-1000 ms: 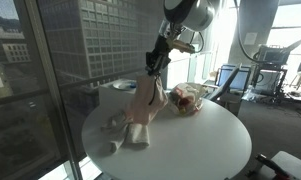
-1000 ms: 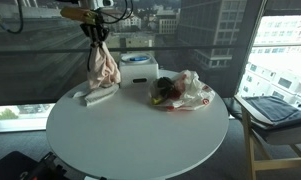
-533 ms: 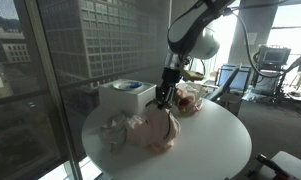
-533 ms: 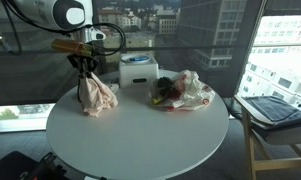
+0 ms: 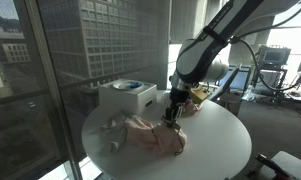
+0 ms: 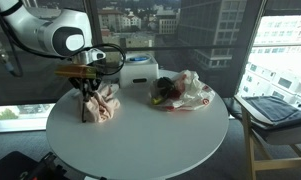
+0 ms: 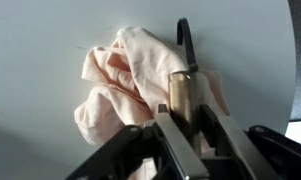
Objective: Take the clothing out of the bag
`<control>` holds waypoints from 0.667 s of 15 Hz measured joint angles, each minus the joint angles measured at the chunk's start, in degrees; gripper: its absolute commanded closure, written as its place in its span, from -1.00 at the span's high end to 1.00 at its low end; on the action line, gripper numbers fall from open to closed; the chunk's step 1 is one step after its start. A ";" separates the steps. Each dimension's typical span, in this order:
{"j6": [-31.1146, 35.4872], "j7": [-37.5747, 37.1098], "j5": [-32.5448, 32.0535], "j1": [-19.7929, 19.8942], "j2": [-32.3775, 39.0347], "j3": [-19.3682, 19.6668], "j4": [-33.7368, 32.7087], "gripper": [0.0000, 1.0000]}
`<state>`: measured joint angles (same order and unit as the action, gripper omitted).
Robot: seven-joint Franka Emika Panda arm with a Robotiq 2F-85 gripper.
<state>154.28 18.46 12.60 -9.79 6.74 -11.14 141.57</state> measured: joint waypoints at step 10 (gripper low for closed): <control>0.22 -9.09 -28.88 5.20 2.67 12.12 -14.04 0.99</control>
<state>154.50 9.37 -16.28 -4.59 9.41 0.98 127.54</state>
